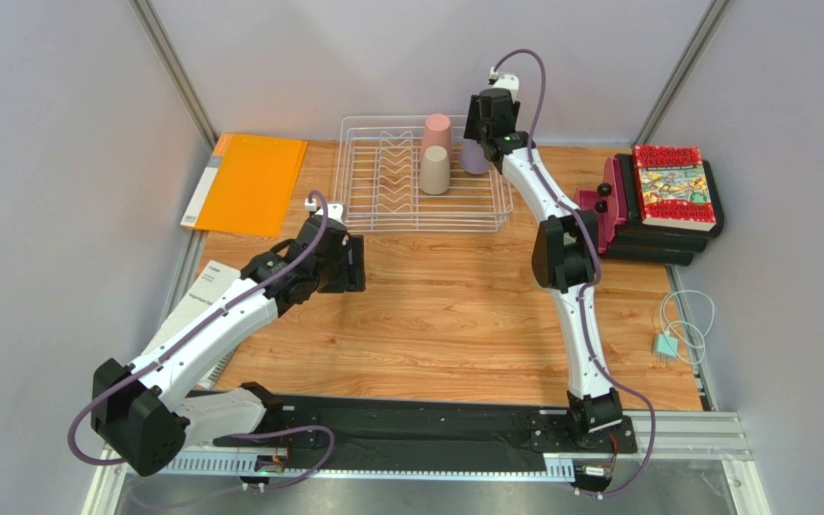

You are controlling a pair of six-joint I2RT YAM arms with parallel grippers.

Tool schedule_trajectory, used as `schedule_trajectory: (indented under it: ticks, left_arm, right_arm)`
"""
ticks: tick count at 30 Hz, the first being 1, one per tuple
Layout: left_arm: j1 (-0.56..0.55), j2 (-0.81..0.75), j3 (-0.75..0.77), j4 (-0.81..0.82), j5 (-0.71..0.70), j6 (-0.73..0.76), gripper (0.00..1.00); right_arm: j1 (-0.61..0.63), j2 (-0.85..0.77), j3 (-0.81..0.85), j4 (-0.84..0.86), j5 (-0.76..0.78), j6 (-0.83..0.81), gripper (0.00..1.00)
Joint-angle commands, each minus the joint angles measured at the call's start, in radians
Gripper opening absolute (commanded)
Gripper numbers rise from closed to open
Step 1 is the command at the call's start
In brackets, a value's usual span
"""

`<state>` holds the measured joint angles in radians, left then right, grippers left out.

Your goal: Unload the cups from the dish rack

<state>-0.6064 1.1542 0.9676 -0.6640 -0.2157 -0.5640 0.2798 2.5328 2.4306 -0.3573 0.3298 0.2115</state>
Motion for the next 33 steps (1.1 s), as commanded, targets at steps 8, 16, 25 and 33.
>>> schedule_trajectory:
  ticks: [8, 16, 25, 33]
  left_arm:
    - [-0.018, -0.021, 0.014, 0.023, -0.014, -0.028, 0.77]
    - [-0.023, -0.108, -0.004, 0.003, -0.027, -0.037, 0.77]
    - [-0.023, -0.197, -0.024, -0.028, -0.044, -0.053, 0.77]
    - [-0.023, -0.272, -0.038, 0.110, 0.062, -0.155, 0.80]
  right_arm:
    - [0.013, -0.101, -0.059, 0.044, 0.021, -0.006, 0.00]
    - [0.033, -0.310, -0.143, 0.037, 0.044, -0.032, 0.00]
    - [0.084, -0.462, -0.189, -0.026, 0.065, -0.011, 0.00]
    - [0.113, -0.805, -0.505, -0.012, -0.136, 0.161, 0.00]
